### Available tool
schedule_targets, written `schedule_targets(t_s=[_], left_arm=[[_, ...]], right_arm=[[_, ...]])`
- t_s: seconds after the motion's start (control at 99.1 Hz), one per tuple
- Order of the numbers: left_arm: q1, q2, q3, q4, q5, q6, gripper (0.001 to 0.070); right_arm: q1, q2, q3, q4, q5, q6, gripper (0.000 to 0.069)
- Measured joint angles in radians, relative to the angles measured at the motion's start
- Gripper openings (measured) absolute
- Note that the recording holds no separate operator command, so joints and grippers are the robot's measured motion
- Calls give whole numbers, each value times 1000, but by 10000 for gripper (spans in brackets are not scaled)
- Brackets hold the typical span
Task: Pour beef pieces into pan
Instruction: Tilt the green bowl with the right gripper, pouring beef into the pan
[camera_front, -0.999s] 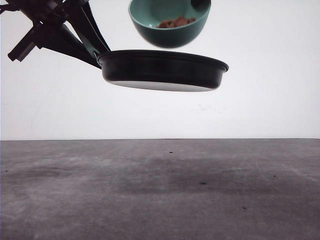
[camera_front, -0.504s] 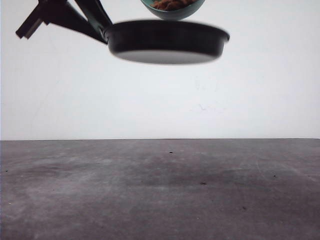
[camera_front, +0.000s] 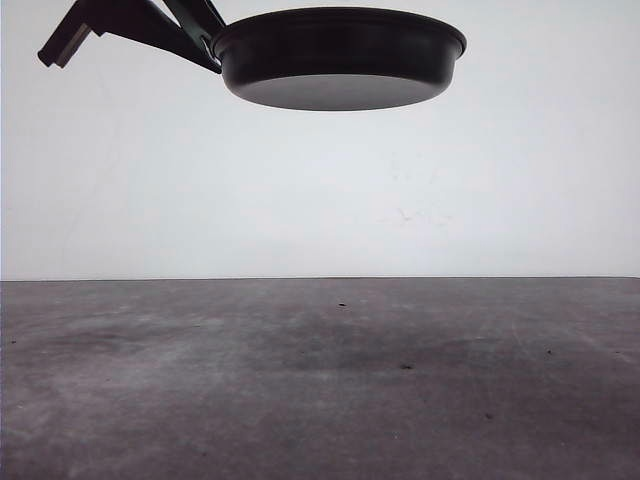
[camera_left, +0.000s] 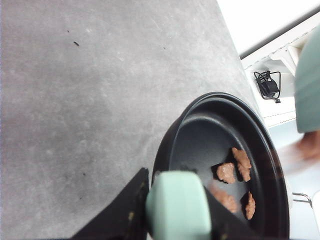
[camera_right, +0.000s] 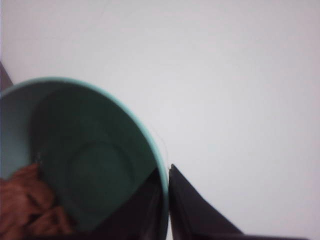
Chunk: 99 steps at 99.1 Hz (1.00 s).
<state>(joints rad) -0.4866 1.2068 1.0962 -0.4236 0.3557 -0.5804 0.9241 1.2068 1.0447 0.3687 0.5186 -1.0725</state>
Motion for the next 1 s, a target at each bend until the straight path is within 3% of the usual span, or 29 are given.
schedule_targets(t_s=[0.323, 0.726, 0.847, 0.928, 0.999], left_arm=[[0, 0, 0, -1, 0, 0, 58], [2, 0, 0, 0, 0, 0, 58], [2, 0, 0, 0, 0, 0, 58], [5, 0, 0, -2, 0, 1, 58], [5, 0, 0, -17, 0, 6, 58]], right_arm=[[-11, 0, 0, 86, -51, -72, 10], [-40, 0, 0, 115, -98, -61, 10], [-44, 0, 0, 98, -53, 64, 11], [-73, -6, 0, 16, -42, 229, 13], [-138, -21, 2, -113, -89, 409, 13]])
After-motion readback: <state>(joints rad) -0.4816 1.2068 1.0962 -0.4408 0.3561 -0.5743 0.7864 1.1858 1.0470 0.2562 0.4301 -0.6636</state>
